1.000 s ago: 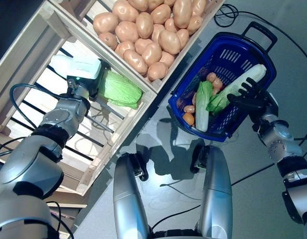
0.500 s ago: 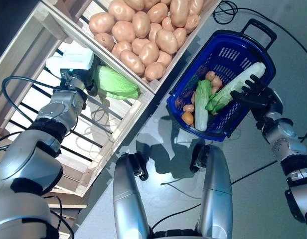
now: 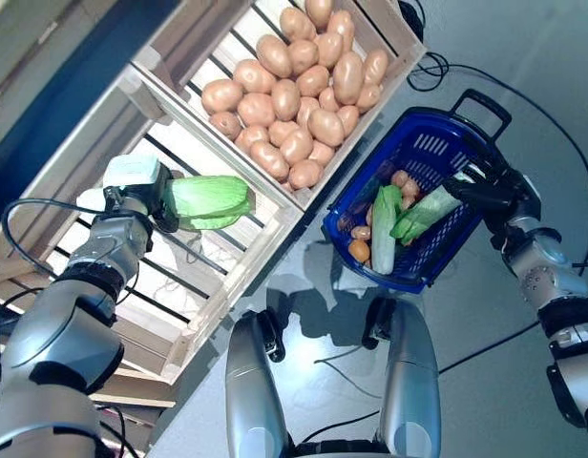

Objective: Put vegetables into the basket

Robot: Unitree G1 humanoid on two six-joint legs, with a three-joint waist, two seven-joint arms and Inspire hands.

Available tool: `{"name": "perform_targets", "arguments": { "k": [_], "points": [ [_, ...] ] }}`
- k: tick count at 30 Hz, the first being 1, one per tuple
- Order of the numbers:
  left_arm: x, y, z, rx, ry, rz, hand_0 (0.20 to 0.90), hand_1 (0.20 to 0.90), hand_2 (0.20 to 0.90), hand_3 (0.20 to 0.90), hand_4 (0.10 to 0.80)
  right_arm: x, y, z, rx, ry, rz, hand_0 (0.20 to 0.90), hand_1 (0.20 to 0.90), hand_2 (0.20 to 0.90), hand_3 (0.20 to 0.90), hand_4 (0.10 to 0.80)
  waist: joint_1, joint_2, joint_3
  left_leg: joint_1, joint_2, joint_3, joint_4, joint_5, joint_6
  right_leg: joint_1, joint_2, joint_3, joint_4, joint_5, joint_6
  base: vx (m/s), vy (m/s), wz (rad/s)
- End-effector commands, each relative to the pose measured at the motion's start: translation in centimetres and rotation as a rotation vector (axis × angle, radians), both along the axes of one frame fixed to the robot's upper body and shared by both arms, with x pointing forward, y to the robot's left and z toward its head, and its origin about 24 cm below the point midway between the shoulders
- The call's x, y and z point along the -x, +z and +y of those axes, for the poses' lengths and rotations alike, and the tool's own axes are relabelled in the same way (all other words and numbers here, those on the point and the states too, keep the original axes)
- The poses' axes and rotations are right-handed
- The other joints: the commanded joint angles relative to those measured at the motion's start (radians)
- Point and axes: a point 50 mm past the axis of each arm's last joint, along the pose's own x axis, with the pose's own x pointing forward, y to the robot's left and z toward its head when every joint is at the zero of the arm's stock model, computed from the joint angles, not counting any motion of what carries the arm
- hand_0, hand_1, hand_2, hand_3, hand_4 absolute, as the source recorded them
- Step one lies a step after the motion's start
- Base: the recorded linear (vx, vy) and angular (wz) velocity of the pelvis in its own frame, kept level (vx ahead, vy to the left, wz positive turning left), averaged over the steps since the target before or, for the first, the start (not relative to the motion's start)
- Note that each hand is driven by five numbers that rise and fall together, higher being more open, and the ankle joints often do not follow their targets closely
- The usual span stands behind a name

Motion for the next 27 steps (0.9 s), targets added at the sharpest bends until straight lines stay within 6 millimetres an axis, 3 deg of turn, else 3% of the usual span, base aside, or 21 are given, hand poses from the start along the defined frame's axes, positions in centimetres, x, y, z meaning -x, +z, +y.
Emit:
{"name": "perform_targets", "arguments": {
  "k": [1, 6, 8, 11, 13, 14, 18, 21, 27],
  "points": [
    [1.1, 3.0, 1.9, 0.028, -0.016, -0.169, 0.300, 0.300, 0.300, 0.300, 0.400, 0.3, 2.3, 0.8, -0.053, 0.042, -0.186, 0.900, 0.900, 0.900, 0.900, 0.800, 0.004, -0.007, -0.139, 0.095, 0.013, 0.003, -0.185, 0.070, -0.003, 0.148, -0.055, 0.025, -0.160, 0.082, 0.025, 0.090, -0.042, 0.00],
    [2.0, 0.6, 0.6, 0.140, -0.117, -0.181, 0.300, 0.300, 0.300, 0.300, 0.400, 1.1, 1.3, 1.3, -0.085, 0.034, -0.175, 0.900, 0.900, 0.900, 0.900, 0.800, 0.021, -0.009, -0.200, 0.218, -0.007, 0.014, -0.283, 0.084, 0.006, 0.281, -0.043, -0.015, -0.267, 0.091, 0.018, 0.076, -0.051, 0.01],
    [2.6, -0.1, 0.1, 0.248, -0.138, -0.214, 0.300, 0.300, 0.300, 0.300, 0.400, 1.3, 0.7, 1.8, -0.089, 0.029, -0.172, 0.900, 0.900, 0.900, 0.900, 0.800, 0.031, -0.011, -0.223, 0.259, -0.015, 0.020, -0.340, 0.120, 0.018, 0.332, -0.033, -0.044, -0.335, 0.127, 0.003, 0.017, -0.081, 0.06],
    [3.6, -1.8, -1.1, 0.482, -0.168, -0.251, 0.300, 0.300, 0.300, 0.300, 0.400, 2.2, -1.0, 3.5, -0.069, 0.071, -0.158, 0.900, 0.900, 0.900, 0.900, 0.800, 0.045, -0.019, -0.268, 0.353, -0.040, 0.022, -0.440, 0.159, 0.017, 0.439, -0.009, -0.075, -0.456, 0.164, 0.008, 0.165, -0.088, 0.05],
    [5.0, -3.7, -2.2, 0.731, -0.190, -0.268, 0.300, 0.300, 0.300, 0.300, 0.400, 3.5, -2.6, 4.8, -0.041, 0.138, -0.144, 0.900, 0.900, 0.900, 0.900, 0.800, 0.057, -0.027, -0.320, 0.449, -0.061, 0.042, -0.559, 0.206, 0.010, 0.548, 0.024, -0.110, -0.609, 0.208, 0.021, 0.219, -0.088, -0.02],
    [5.1, -3.9, -2.3, 0.764, -0.192, -0.272, 0.300, 0.300, 0.300, 0.300, 0.400, 3.6, -2.8, 5.0, -0.038, 0.145, -0.143, 0.900, 0.900, 0.900, 0.900, 0.800, 0.057, -0.028, -0.325, 0.460, -0.064, 0.044, -0.572, 0.212, 0.010, 0.561, 0.029, -0.114, -0.626, 0.213, 0.022, 0.174, -0.045, 0.02],
    [6.4, -5.7, -3.7, 1.250, -0.217, -0.316, 0.300, 0.300, 0.300, 0.300, 0.400, 4.9, -4.8, 6.1, -0.027, 0.278, -0.070, 0.900, 0.900, 0.900, 0.900, 0.800, 0.069, -0.035, -0.398, 0.586, -0.101, 0.060, -0.776, 0.288, -0.004, 0.705, 0.083, -0.150, -0.848, 0.278, 0.044, 0.159, -0.035, 0.00],
    [6.7, -6.3, -5.6, 1.462, -0.276, -0.337, 0.300, 0.300, 0.300, 0.300, 0.400, 5.1, -5.6, 6.6, -0.015, 0.328, -0.006, 0.900, 0.900, 0.900, 0.900, 0.800, 0.072, -0.038, -0.433, 0.638, -0.109, 0.063, -0.888, 0.338, -0.014, 0.759, 0.102, -0.161, -0.950, 0.327, 0.059, 0.091, -0.039, -0.07],
    [6.6, -4.5, -8.9, 1.744, -0.449, -0.376, 0.300, 0.300, 0.300, 0.300, 0.400, 5.8, -6.3, 7.8, 0.006, 0.485, 0.087, 0.900, 0.900, 0.900, 0.900, 0.800, 0.070, -0.046, -0.466, 0.708, -0.112, 0.064, -1.018, 0.379, -0.024, 0.820, 0.118, -0.166, -1.055, 0.377, 0.078, 0.037, -0.045, -0.08]
  ]
}}
